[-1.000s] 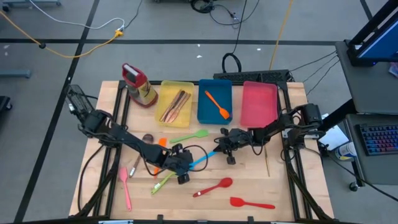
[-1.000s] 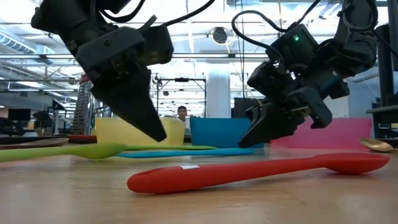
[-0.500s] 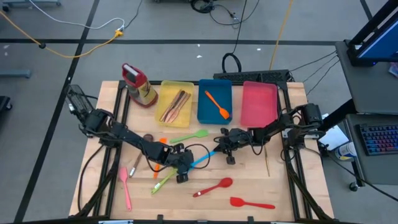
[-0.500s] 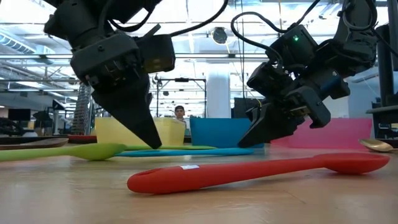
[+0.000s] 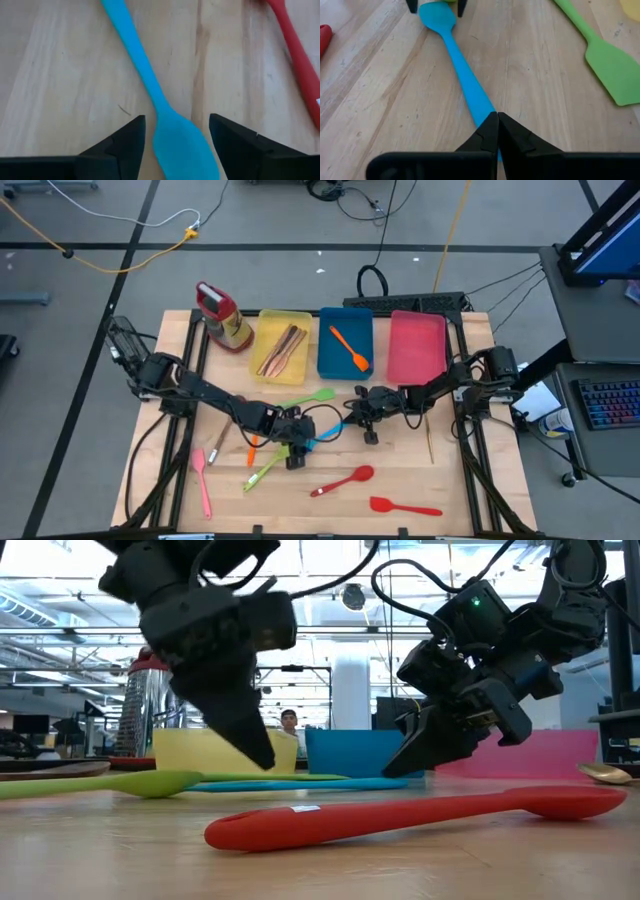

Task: Pick & Place Kitchen Items
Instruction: Put the blue spatula into the blue bin

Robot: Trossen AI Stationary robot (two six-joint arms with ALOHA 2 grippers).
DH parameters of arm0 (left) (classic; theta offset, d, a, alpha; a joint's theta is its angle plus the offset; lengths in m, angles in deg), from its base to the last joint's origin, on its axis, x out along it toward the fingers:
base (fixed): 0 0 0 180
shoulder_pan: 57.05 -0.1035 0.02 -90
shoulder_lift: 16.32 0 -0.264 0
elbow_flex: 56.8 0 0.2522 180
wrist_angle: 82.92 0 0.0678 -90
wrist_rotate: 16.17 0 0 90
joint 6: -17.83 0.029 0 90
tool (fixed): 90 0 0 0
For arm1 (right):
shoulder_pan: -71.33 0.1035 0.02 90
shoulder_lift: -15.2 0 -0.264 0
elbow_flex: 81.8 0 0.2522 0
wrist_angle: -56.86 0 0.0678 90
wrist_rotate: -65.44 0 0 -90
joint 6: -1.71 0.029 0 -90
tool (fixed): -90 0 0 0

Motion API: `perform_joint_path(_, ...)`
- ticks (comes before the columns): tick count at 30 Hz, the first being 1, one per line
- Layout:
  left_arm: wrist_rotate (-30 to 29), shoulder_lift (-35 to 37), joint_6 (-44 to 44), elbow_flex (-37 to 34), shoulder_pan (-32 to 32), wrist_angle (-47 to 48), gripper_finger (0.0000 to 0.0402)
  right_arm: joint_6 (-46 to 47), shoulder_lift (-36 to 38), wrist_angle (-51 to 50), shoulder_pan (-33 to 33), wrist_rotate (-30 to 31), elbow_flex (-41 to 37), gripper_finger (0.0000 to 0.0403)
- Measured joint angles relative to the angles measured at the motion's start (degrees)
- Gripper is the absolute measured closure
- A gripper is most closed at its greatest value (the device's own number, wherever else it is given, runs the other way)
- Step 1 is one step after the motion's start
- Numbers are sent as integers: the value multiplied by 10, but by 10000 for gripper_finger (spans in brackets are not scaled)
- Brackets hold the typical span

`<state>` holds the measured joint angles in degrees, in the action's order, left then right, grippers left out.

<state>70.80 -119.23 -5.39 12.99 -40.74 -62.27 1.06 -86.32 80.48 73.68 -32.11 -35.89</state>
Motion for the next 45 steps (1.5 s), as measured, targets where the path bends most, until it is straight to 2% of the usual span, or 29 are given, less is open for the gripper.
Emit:
perform_joint_path(6, -41, 1, -19, 72, 23, 110, 195, 15, 0, -6, 0, 0, 0, 403)
perform_joint_path(12, -99, 1, -134, 73, 42, 129, 218, 15, 0, -7, 0, 0, 0, 403)
perform_joint_path(15, -119, -8, -165, 72, 59, 130, 224, 15, 0, -8, 0, 0, 0, 403)
perform_joint_path(21, -171, -38, -161, 72, 87, 135, 227, 15, 0, -8, 0, 0, 0, 403)
perform_joint_path(26, -186, -73, -158, 73, 93, 127, 227, 15, 0, -9, 0, -1, -1, 403)
perform_joint_path(32, -241, -84, -164, 83, 115, 142, 227, 15, 0, -7, 0, -2, -3, 403)
perform_joint_path(45, -256, -99, -165, 92, 120, 148, 227, 20, -1, -11, -1, -13, -3, 403)
